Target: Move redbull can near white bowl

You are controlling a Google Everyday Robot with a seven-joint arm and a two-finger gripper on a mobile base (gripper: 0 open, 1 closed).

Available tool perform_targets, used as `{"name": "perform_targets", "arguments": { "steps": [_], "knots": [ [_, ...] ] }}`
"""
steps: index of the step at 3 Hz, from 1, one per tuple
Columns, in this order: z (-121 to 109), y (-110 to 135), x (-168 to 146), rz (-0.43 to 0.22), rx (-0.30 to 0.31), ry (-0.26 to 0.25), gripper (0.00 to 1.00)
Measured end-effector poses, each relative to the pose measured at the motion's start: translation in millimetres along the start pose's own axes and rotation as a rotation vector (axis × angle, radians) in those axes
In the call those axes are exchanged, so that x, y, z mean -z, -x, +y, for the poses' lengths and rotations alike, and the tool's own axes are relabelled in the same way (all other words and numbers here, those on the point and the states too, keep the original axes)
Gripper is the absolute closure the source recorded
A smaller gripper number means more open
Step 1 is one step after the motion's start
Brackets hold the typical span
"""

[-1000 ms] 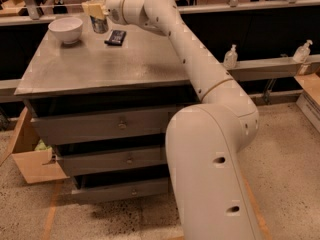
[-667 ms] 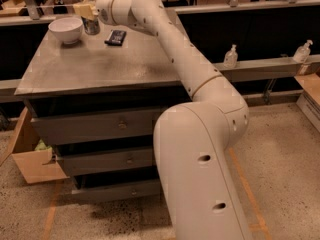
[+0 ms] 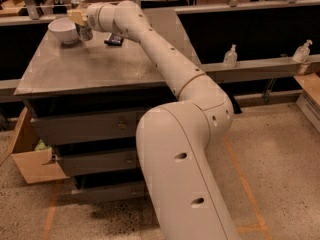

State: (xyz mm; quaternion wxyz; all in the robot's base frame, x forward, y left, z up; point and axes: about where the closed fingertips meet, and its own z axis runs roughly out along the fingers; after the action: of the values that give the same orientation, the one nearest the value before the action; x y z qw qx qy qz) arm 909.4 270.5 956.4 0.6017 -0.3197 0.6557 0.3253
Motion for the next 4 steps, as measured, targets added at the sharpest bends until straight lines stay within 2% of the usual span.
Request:
{"name": "perform_targets", "arguments": {
  "steps": [1,2,4],
  "knots": [
    [-15,-9,-7,0.001,-0.010,-0.053,1.00],
    [-27,-21,-11,0.001,-0.020,-0.093,0.86],
    [-32,-28,-22,-0.008,-0.007,-0.126,0.39]
  ]
}}
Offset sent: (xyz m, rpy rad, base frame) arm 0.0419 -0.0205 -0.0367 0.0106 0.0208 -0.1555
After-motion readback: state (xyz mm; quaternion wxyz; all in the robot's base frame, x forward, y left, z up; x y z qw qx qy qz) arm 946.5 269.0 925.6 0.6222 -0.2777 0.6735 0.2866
